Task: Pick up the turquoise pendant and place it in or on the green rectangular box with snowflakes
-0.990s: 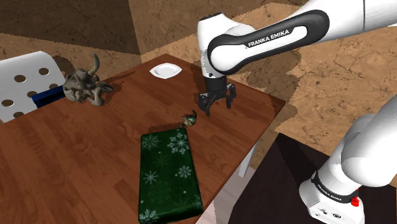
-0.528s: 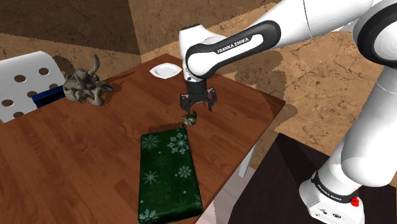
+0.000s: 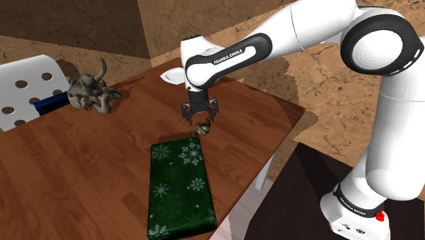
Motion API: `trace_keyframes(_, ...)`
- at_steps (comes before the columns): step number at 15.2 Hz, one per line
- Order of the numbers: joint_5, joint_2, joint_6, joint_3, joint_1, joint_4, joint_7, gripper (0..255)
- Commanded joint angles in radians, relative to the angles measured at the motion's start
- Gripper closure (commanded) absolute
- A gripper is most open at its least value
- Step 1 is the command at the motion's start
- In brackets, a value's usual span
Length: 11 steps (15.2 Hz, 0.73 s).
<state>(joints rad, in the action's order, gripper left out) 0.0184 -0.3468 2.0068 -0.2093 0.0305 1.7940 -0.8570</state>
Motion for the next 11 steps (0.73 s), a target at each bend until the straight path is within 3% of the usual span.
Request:
trace_keyframes(1, -0.002, -0.012, 0.024, 0.001, -0.001, 0.011, -0.001, 0)
trace_keyframes(4, -0.005, -0.028, 0.067, 0.002, -0.003, 0.039, -0.003, 0)
trace_keyframes(11, -0.005, -0.028, 0.067, 0.002, -0.003, 0.039, -0.003, 0)
